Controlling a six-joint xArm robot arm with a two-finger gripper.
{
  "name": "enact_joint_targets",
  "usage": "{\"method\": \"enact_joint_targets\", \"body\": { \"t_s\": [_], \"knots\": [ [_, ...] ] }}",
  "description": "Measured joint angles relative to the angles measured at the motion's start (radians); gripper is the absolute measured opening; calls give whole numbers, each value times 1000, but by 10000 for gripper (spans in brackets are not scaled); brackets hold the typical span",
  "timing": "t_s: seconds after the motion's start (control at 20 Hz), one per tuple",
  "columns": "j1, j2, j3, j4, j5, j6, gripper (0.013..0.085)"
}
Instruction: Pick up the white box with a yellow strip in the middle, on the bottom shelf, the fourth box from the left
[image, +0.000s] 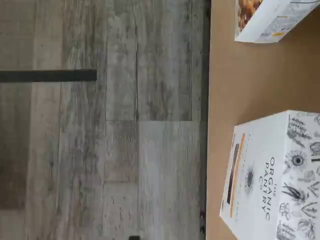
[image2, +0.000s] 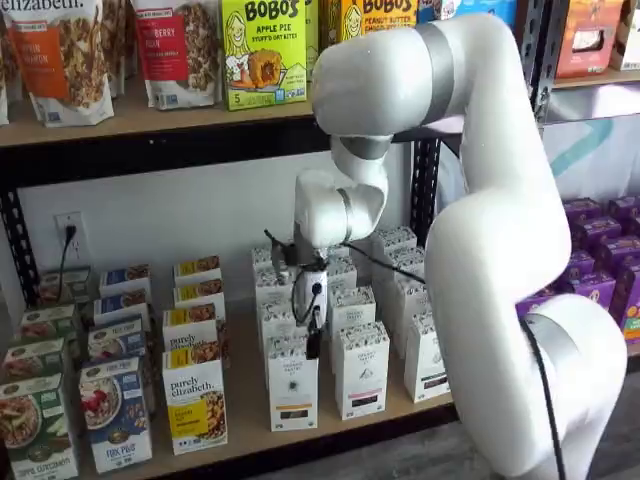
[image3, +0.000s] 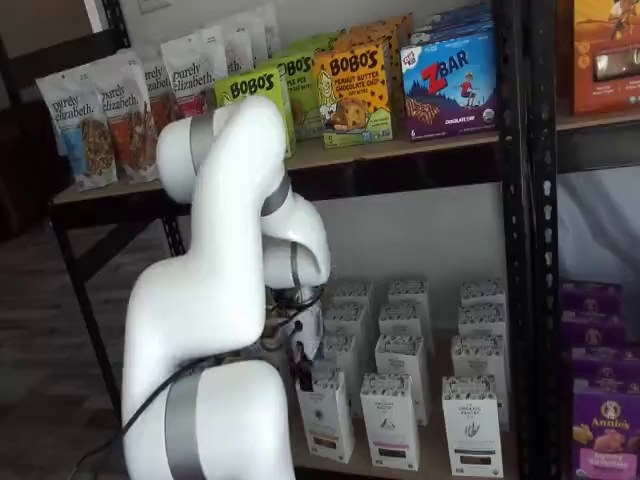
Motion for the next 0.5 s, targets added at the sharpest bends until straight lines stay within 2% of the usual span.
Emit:
{"method": "enact_joint_targets", "body": {
  "t_s": [0.15, 0.5],
  "knots": [
    [-7, 0, -14, 69, 14, -65, 850],
    [-13, 22, -54, 78, 28, -77, 850]
  ]
}}
